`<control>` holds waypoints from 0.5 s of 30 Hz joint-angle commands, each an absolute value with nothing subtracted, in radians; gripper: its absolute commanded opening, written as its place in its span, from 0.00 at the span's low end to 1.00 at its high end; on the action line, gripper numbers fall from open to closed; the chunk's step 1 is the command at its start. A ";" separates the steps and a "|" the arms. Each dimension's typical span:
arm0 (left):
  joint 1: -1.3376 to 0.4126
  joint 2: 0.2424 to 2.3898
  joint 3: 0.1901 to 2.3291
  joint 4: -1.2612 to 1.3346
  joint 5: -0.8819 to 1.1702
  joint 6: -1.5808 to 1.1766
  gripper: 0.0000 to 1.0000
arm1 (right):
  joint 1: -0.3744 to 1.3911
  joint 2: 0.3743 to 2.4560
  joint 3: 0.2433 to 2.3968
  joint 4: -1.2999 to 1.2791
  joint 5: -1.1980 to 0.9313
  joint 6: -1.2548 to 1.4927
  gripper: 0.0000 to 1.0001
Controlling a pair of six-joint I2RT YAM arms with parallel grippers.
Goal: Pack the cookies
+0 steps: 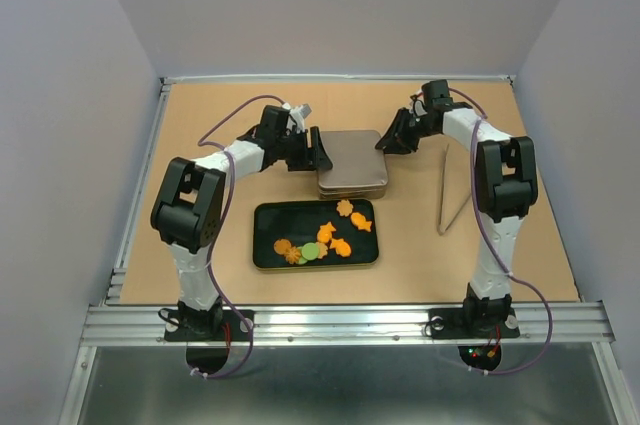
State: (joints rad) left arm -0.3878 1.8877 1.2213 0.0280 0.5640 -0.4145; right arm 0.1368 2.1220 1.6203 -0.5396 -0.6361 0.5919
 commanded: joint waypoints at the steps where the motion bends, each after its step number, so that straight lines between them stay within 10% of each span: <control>1: -0.423 1.810 1.200 0.032 0.565 -0.388 0.73 | 0.173 2.100 1.578 -0.558 -0.600 0.581 0.37; 15: -0.440 1.781 1.120 0.066 0.543 -0.397 0.60 | 0.182 2.077 1.568 -0.575 -0.580 0.589 0.45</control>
State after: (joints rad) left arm -0.4183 1.8416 1.1603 0.0471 0.5030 -0.3931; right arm 0.1429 2.1090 1.6009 -0.5385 -0.6189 0.5991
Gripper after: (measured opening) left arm 0.626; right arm 0.439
